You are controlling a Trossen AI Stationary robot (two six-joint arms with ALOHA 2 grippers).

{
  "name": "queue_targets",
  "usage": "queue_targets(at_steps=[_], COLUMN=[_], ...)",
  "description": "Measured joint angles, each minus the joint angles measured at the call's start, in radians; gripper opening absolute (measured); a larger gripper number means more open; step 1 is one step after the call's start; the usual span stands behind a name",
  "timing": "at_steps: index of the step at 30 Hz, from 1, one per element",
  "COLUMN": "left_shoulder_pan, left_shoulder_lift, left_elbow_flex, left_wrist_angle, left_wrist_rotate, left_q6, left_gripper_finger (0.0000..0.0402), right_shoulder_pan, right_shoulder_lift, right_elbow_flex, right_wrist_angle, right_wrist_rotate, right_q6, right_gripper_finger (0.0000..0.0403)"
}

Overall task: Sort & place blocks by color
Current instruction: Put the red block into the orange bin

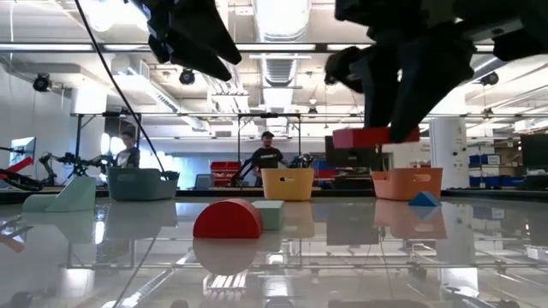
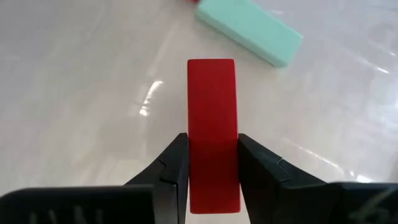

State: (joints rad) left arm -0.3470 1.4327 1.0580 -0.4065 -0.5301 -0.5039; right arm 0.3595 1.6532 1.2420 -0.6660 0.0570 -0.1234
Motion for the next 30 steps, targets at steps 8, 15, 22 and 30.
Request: queue_targets(at_steps=[8,15,22,30], left_shoulder_pan=[0.000,0.000,0.010,0.019], left_shoulder_lift=[-0.001,-0.014,-0.017,-0.018], left_elbow_flex=[0.000,0.000,0.000,0.003], left_wrist_angle=[0.006,0.006,0.047,0.072], left_wrist_rotate=[-0.002,-0.002,-0.035,-0.069], left_q6=[0.014,0.026,0.117,0.170], left_gripper_finger=[0.0258,0.0258,0.0258,0.0258], right_shoulder_pan=[-0.022,-0.119,-0.415,-0.834], right_shoulder_lift=[-0.143,-0.322,-0.444,-0.434], right_elbow_flex=[-0.020,-0.020,-0.023,-0.166], right_wrist_angle=[-0.157,-0.388,-0.456,-0.318], right_wrist_rotate=[0.183,0.393,0.491,0.387], right_q6=[0.138,0.234,0.531,0.598], right_gripper_finger=[0.0090,0.0090,0.0090,0.0090])
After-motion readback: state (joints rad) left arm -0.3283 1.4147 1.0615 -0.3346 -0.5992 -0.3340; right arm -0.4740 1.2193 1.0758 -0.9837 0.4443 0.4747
